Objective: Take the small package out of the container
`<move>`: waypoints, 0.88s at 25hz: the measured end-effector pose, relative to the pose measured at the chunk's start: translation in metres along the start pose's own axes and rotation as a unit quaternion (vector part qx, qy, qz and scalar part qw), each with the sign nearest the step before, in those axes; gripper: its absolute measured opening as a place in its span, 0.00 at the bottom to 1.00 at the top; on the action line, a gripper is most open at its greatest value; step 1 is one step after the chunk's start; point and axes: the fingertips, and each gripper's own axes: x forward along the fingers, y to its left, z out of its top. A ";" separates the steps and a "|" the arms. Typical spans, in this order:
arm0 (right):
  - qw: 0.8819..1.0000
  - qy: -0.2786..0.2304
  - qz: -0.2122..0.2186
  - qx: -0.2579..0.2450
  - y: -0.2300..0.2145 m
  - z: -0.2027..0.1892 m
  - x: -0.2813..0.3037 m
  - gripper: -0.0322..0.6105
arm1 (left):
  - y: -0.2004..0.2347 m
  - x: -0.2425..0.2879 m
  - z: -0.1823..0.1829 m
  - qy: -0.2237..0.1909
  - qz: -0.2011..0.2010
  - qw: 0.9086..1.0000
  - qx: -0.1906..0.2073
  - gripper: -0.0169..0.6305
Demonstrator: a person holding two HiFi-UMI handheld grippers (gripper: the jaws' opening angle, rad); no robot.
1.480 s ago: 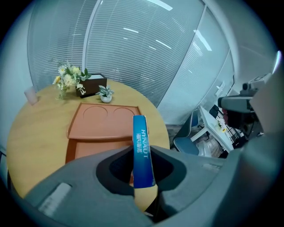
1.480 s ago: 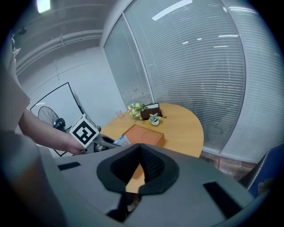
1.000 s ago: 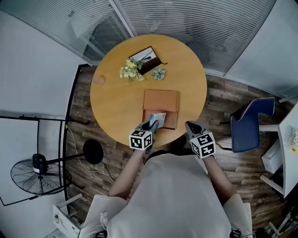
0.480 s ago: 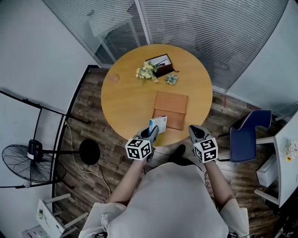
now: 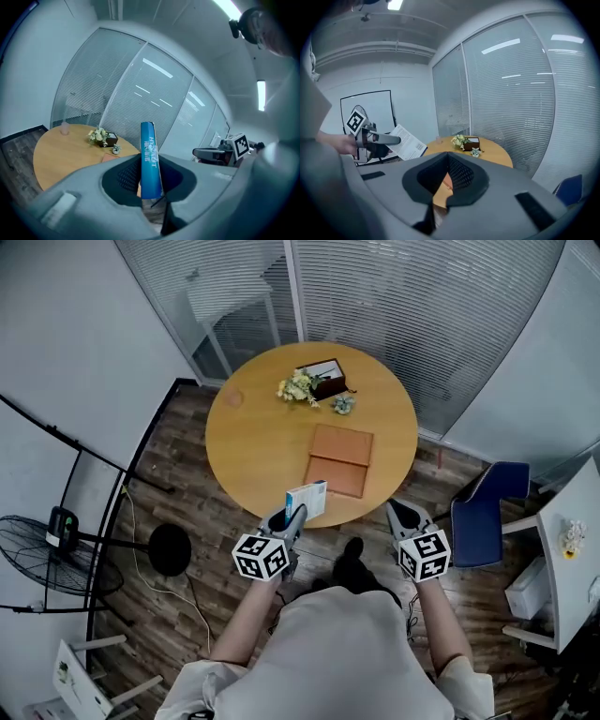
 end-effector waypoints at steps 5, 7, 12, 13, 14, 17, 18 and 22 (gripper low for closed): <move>0.999 -0.026 -0.019 -0.001 0.009 0.013 -0.041 0.05 | -0.017 -0.024 0.006 -0.017 -0.006 1.000 0.014 0.14; 0.999 -0.032 -0.023 0.000 0.010 0.012 -0.054 0.05 | -0.024 -0.029 0.006 -0.022 -0.004 0.999 0.023 0.14; 0.999 -0.048 -0.015 -0.002 0.013 0.015 -0.075 0.05 | -0.051 -0.041 0.010 -0.031 -0.010 0.999 0.017 0.14; 0.999 -0.051 -0.010 -0.003 0.014 0.016 -0.078 0.05 | -0.057 -0.043 0.012 -0.035 -0.010 0.999 0.018 0.14; 0.999 -0.054 -0.004 -0.005 0.015 0.017 -0.081 0.05 | -0.063 -0.045 0.013 -0.039 -0.008 0.999 0.022 0.14; 0.998 -0.059 0.014 -0.012 0.014 0.021 -0.087 0.05 | -0.075 -0.047 0.019 -0.052 0.004 0.998 0.026 0.14; 0.998 -0.061 0.019 -0.014 0.012 0.022 -0.089 0.05 | -0.078 -0.048 0.021 -0.058 0.010 0.998 0.023 0.14; 0.997 -0.068 0.029 -0.019 -0.001 0.030 -0.093 0.05 | -0.086 -0.054 0.029 -0.080 0.032 0.996 0.027 0.14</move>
